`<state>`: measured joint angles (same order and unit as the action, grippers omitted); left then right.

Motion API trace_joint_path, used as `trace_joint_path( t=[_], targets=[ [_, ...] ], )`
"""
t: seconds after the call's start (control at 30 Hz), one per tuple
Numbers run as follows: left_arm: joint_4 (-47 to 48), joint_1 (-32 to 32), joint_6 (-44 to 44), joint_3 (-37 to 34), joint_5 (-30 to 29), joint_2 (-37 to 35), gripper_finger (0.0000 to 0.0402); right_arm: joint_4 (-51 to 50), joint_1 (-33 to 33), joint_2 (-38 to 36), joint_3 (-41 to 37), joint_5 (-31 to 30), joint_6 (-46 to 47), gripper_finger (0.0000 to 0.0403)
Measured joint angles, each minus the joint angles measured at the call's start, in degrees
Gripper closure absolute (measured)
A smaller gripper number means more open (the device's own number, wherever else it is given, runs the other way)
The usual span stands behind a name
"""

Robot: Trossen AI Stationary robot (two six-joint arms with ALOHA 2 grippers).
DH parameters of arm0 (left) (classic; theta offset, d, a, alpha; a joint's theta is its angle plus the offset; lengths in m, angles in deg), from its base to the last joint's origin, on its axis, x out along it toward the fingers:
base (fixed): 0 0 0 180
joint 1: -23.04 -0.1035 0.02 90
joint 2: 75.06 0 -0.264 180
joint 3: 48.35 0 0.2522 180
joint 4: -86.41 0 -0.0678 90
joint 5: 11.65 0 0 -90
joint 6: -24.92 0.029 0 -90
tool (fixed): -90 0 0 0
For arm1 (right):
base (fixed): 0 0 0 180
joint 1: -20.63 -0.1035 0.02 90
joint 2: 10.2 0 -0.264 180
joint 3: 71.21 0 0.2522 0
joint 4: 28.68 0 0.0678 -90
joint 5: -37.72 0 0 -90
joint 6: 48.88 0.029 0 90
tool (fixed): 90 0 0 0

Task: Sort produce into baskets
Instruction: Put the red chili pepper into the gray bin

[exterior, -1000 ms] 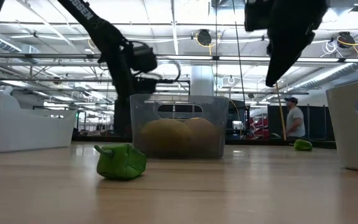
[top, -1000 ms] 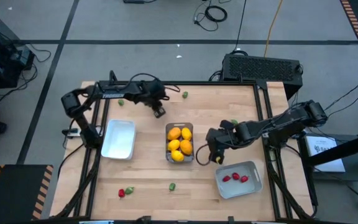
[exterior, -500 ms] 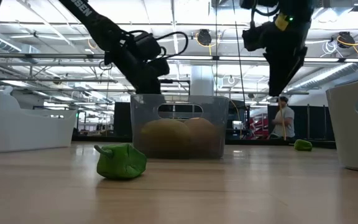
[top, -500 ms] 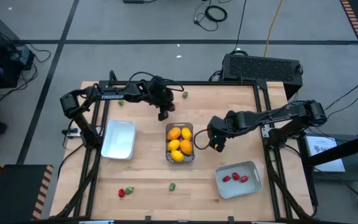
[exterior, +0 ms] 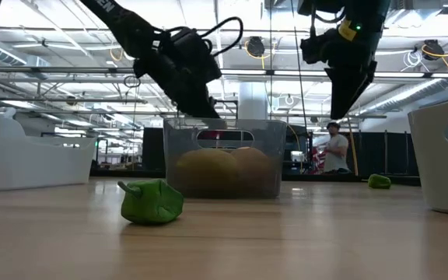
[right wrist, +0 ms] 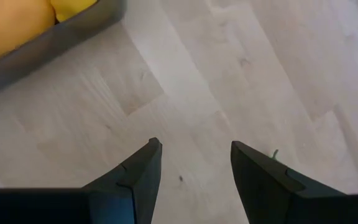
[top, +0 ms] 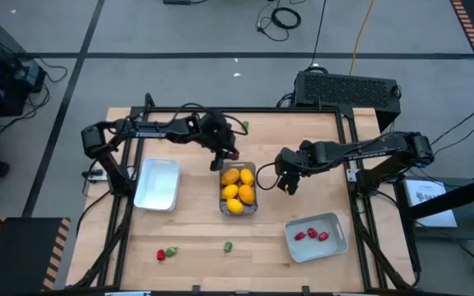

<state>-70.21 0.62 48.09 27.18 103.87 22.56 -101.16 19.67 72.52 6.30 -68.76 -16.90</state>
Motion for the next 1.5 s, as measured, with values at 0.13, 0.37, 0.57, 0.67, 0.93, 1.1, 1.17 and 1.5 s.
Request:
trace_joint_path(
  t=[0.13, 0.37, 0.57, 0.67, 0.93, 1.1, 1.17, 1.5],
  targets=[
    [-0.3, 3.1, 0.0, 2.3, -0.1, -0.1, 0.0311, 0.1, 0.0, -1.5, 0.0, -0.2, 0.8, 0.0220],
    [-5.2, 13.3, -0.3, 3.5, 2.8, -0.1, 0.0311, -0.8, -0.4, -6.0, 0.0, -0.1, 3.1, 0.0220],
    [-15.3, 23.7, -2.2, 3.6, -0.7, 0.8, 0.0311, -2.1, -0.5, -12.1, 0.0, -3.8, 3.4, 0.0220],
    [-20.9, 27.2, -4.3, 3.6, -4.0, 2.7, 0.0311, -2.1, -0.6, -15.0, 0.0, -8.1, 3.3, 0.0220],
    [-41.3, 32.6, -10.0, 4.4, -8.8, 9.8, 0.0311, -1.2, -0.7, -19.4, 0.0, -10.1, 3.7, 0.0220],
    [-42.4, 35.8, -15.0, 14.8, -9.4, 18.9, 0.0311, -1.4, -0.7, -19.5, 0.0, -5.7, 4.8, 0.0220],
    [-38.0, 37.0, -15.3, 20.1, -10.4, 22.2, 0.0311, -1.6, -0.6, -19.5, 0.0, -4.3, 4.8, 0.0220],
    [-29.8, 39.2, -22.3, 34.6, -21.4, 32.3, 0.0311, -2.8, -0.7, -19.5, 0.0, -4.4, 2.5, 0.0220]
  ],
)
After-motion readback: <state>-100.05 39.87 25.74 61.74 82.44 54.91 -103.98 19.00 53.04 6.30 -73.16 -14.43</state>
